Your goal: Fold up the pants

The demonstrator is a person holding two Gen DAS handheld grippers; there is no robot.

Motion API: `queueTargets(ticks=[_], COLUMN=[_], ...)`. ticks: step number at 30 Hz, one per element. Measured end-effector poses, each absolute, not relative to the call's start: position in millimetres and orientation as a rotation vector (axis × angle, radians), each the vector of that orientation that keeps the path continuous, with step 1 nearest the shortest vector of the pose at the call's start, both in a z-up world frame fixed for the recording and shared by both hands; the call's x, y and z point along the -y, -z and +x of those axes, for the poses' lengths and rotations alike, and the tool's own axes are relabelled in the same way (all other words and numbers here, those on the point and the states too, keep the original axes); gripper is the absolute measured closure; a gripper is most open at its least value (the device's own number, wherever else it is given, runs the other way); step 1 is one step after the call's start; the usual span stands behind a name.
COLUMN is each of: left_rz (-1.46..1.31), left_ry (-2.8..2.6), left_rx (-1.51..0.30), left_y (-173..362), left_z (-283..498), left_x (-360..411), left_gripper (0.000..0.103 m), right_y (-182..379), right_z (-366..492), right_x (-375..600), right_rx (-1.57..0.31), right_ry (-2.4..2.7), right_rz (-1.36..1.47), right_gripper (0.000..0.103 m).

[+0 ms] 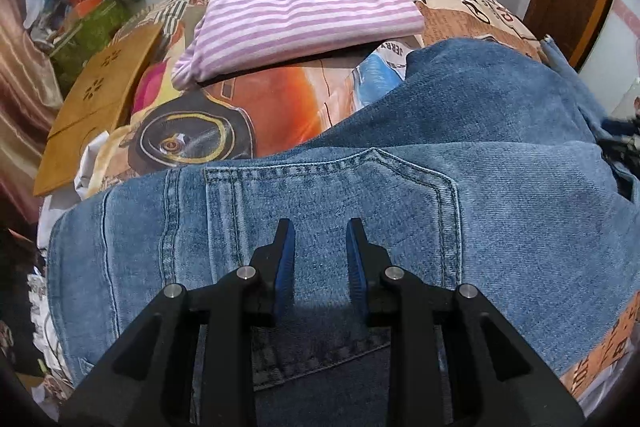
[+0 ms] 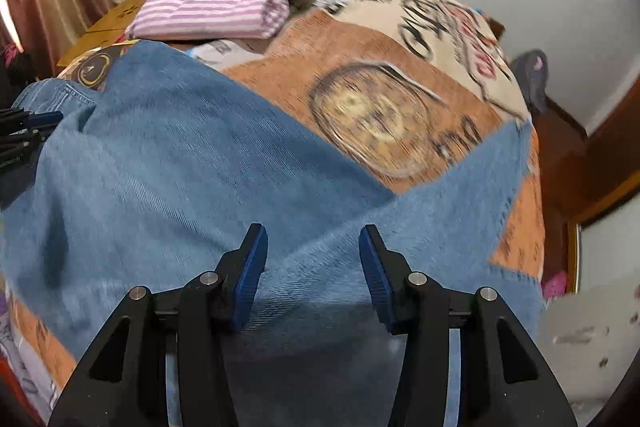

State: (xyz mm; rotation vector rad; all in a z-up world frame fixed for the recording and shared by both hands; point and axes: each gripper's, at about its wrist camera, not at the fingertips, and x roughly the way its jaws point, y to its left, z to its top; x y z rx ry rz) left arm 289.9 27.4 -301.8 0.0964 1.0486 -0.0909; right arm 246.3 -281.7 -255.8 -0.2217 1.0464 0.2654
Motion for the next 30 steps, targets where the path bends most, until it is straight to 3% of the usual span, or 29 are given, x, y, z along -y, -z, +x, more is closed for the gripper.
queueTargets(ticks=[8,17,24,30], left_rz=[0.106,0.141,0.198,0.251], left_ry=[0.087,0.129,0.295,0.381], left_rx=[-1.044,-1.007,-0.920,-0.950], left_y=[301,267,228,250], left_z=[282,274,288,302], left_x=[-28,-4,71,131], left_gripper=[0.076,0.076,0.075,0.075], right_y=[264,266,242,240], right_z=[190,158,183,233], right_x=[338,351,350,336], right_rx=[-1.100,-1.013,-0.937,-0.933], right_ry=[-0.170,-0.059,-0.081,-0.111], right_rz=[-0.086,0.120,0.062,-0.039], right_gripper=[0.059,0.059,0.052,0.048])
